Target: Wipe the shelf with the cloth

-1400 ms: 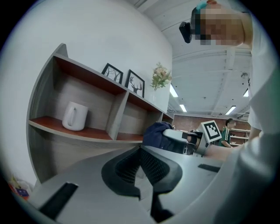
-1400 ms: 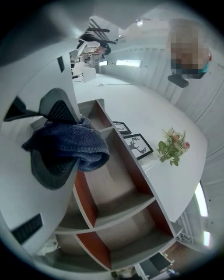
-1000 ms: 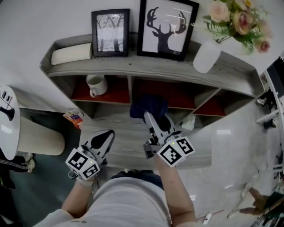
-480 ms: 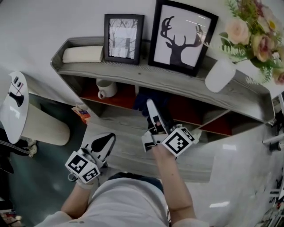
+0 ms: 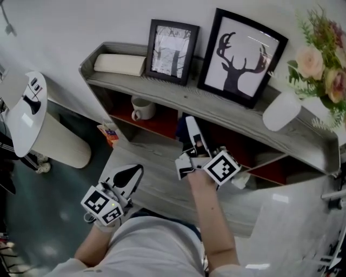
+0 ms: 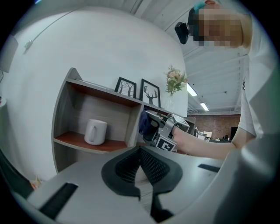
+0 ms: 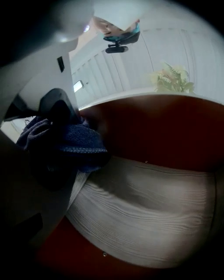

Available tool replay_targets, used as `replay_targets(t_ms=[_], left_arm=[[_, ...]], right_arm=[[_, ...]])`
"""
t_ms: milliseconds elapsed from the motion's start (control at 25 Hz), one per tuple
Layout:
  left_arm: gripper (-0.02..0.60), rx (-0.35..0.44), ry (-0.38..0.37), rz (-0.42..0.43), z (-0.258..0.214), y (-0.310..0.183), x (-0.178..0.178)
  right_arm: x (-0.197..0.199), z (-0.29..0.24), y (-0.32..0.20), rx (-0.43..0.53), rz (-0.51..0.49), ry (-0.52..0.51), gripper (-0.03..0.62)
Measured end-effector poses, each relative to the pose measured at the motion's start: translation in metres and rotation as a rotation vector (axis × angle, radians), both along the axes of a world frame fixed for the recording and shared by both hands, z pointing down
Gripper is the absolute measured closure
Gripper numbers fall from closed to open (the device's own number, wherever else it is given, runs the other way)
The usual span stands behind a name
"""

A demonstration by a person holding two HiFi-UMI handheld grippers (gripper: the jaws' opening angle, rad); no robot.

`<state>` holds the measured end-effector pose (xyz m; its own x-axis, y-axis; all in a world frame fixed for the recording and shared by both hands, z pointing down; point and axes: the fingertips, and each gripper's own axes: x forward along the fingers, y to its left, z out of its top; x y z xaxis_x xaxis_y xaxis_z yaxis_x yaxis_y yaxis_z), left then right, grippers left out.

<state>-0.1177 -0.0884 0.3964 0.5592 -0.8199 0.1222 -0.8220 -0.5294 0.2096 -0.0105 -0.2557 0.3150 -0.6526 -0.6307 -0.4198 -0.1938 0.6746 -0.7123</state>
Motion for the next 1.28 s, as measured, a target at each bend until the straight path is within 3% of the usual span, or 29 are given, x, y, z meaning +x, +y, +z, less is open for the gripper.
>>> replay_targets(t_ms=[240,720,1000,1120,1280], left_arm=[[0.566,-0.012,0.006,-0.043,0.006,0.004,0.002],[0.566,-0.037,0.003,-0.121,0.024,0.02,0.012],[0.566,-0.054,-0.009,-0.135,0.031,0.029,0.018],[0.566,-0.06,-0.012,-0.143,0.034,0.033,0.017],[0.566,-0.061,-0.012,-0.155,0.035,0.036,0.014]], right_arm=[[0.001,-0.004,-0.024,-0.044,-0.046,-0.097,0.431],[0.009,0.043,-0.069,-0.289,-0.062,-0.272,0.433],[0.008,0.076,-0.075,-0.433,-0.04,-0.243,0.431],[0.009,0.098,-0.073,-0.528,-0.033,-0.278,0.436],[0.008,0.103,-0.07,-0.586,-0.039,-0.303,0.435]])
